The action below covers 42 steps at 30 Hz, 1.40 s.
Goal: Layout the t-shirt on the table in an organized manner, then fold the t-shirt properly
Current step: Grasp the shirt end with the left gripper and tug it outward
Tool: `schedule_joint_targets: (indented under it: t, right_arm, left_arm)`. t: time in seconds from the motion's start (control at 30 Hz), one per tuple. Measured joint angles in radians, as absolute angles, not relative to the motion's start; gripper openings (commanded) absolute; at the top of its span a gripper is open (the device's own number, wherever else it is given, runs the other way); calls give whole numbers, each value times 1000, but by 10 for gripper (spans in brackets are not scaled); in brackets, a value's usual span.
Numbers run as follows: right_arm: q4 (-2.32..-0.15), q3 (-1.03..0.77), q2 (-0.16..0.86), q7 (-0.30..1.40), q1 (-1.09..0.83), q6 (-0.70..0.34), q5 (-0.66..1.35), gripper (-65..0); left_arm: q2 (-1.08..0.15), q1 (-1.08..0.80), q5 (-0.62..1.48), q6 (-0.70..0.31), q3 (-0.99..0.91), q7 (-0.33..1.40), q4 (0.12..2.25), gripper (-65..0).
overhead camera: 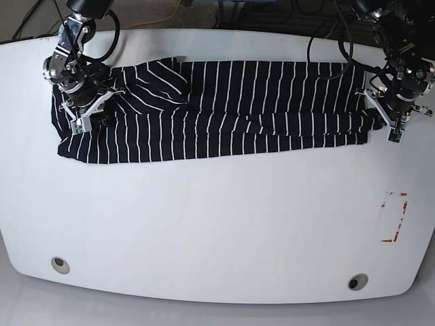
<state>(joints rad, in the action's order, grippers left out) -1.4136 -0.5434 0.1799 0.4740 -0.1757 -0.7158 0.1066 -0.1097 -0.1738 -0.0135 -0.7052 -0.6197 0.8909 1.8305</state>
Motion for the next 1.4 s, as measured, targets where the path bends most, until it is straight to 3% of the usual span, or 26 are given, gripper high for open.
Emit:
schedule_joint_targets:
  t: [0.87, 0.93, 1.13, 1.23, 1.4]
  right_arm:
    - [-1387, -546, 179, 455, -170, -715, 118, -626]
    - [-1387, -546, 180, 455, -170, -717, 120, -626]
    - [-1387, -546, 179, 455, -170, -715, 120, -626]
    - [-1387, -546, 179, 455, -170, -716, 120, -626]
    - [-1386, -546, 180, 455, -170, -715, 120, -626]
  left_arm:
    - [-190, -285, -20, -704, -625, 891, 1837, -619]
    - [-200, -283, -21, -704, -626, 891, 1838, -588]
    - [-203, -262, -22, -705, -628, 895, 1857, -359]
    - [-199, -229, -13, -705, -658, 896, 1887, -276]
    - [-201, -160, -15, -700, -686, 891, 1900, -234]
